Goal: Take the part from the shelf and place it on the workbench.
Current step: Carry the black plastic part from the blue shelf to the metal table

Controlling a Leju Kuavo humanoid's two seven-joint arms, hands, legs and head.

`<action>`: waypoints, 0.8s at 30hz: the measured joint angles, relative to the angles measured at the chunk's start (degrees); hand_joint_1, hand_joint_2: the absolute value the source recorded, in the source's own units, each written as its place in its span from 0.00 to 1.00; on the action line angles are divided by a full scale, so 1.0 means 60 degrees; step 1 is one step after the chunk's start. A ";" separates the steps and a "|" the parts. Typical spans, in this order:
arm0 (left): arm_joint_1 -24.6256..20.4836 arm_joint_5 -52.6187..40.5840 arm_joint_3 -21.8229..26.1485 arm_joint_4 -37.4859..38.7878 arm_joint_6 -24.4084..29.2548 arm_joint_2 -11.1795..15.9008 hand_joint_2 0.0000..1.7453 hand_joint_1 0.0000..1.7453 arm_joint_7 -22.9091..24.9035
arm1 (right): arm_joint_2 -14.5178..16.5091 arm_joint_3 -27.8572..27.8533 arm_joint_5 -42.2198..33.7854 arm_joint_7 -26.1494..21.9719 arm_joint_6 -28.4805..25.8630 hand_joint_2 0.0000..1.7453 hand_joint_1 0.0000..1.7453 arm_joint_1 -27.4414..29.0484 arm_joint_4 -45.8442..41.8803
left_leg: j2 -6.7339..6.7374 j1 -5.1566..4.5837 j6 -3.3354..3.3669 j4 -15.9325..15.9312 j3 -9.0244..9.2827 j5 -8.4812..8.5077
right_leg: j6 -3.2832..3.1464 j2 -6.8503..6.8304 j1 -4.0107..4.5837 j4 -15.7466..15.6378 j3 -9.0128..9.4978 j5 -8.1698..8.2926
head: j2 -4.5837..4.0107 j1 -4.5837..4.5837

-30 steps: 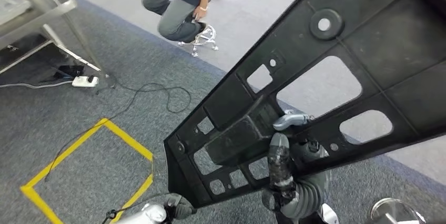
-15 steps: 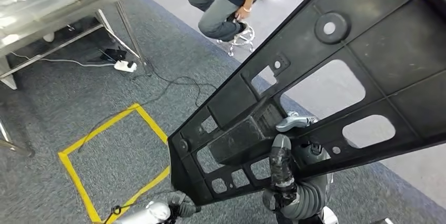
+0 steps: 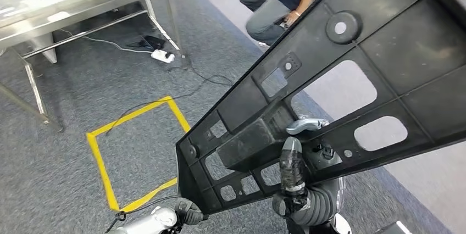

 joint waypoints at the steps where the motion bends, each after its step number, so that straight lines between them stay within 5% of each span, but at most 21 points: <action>1: -0.0055 -0.0042 0.0000 0.0000 -0.0015 -0.0046 1.00 0.00 0.0044 | -0.0006 -0.0029 0.0029 0.0016 -0.0027 1.00 1.00 0.0019 -0.0019 | -0.0121 0.0023 0.0065 -0.0029 0.0043 0.0003 | 0.0003 0.0315 -0.0020 0.0487 -0.0249 -0.0223 | 0.0000 0.0021; 3: -0.0151 -0.0090 0.0000 0.0000 -0.0037 -0.0141 1.00 0.00 0.0102 | -0.0024 -0.0069 0.0085 0.0073 -0.0078 1.00 1.00 0.0085 -0.0039 | -0.0382 0.0018 0.0161 -0.0026 0.0061 -0.0018 | -0.0014 0.0646 -0.0012 0.1717 -0.0994 -0.0635 | 0.0000 0.0056; 5: -0.0169 -0.0111 0.0000 0.0000 -0.0049 -0.0219 1.00 0.00 0.0149 | -0.0051 -0.0097 0.0114 0.0132 -0.0099 1.00 1.00 0.0144 -0.0039 | -0.0670 0.0020 0.0158 0.0015 0.0064 -0.0049 | 0.0004 0.0691 -0.0015 0.2173 -0.1453 -0.0494 | 0.0000 0.0067; 7: -0.0170 -0.0143 0.0000 0.0000 -0.0056 -0.0269 1.00 0.00 0.0171 | -0.0079 -0.0123 0.0128 0.0144 -0.0107 1.00 1.00 0.0160 -0.0050 | -0.0964 0.0048 0.0111 0.0119 0.0063 -0.0106 | 0.0032 0.0773 -0.0060 0.1316 -0.1243 0.0222 | 0.0000 0.0070; 9: -0.0187 -0.0174 0.0000 0.0001 -0.0057 -0.0310 1.00 0.00 0.0177 | -0.0101 -0.0138 0.0136 0.0146 -0.0108 1.00 1.00 0.0161 -0.0077 | -0.1226 0.0071 0.0003 0.0268 0.0018 -0.0194 | 0.0048 0.1114 -0.0117 0.0306 -0.0841 0.0680 | 0.0000 0.0074; 11: -0.0215 -0.0188 0.0000 0.0001 -0.0055 -0.0335 1.00 0.00 0.0181 | -0.0119 -0.0150 0.0141 0.0151 -0.0108 1.00 1.00 0.0171 -0.0108 | -0.1393 0.0071 -0.0113 0.0347 -0.0051 -0.0230 | 0.0003 0.1338 -0.0114 -0.0007 -0.0703 0.0713 | 0.0000 0.0090; 18: -0.0222 -0.0192 0.0000 0.0001 -0.0053 -0.0342 1.00 0.00 0.0183 | -0.0129 -0.0168 0.0146 0.0155 -0.0108 1.00 1.00 0.0175 -0.0129 | -0.1458 0.0085 -0.0189 0.0340 -0.0095 -0.0213 | -0.0101 0.1226 -0.0097 -0.0051 -0.0679 0.0747 | 0.0000 0.0099; 19: -0.0218 -0.0191 0.0000 0.0002 -0.0053 -0.0347 1.00 0.00 0.0185 | -0.0129 -0.0178 0.0148 0.0153 -0.0107 1.00 1.00 0.0171 -0.0147 | -0.1282 0.0079 -0.0232 0.0459 -0.0162 -0.0283 | -0.0172 0.1117 -0.0100 -0.0079 -0.0646 0.0758 | 0.0000 0.0065; 22: -0.0212 -0.0190 0.0000 0.0004 -0.0054 -0.0390 1.00 0.00 0.0186 | -0.0138 -0.0207 0.0155 0.0147 -0.0104 1.00 1.00 0.0178 -0.0218 | -0.0375 0.0092 -0.0327 0.1615 -0.0779 -0.0584 | -0.0396 0.0251 0.0002 -0.0140 -0.0491 0.0657 | 0.0000 -0.0038; 24: -0.0237 -0.0191 0.0000 0.0004 -0.0053 -0.0400 1.00 0.00 0.0185 | -0.0140 -0.0209 0.0156 0.0147 -0.0105 1.00 1.00 0.0181 -0.0238 | 0.0133 0.0005 -0.0216 0.0894 -0.0386 -0.0320 | -0.0392 -0.0125 0.0063 -0.0146 -0.0393 0.0559 | 0.0000 -0.0032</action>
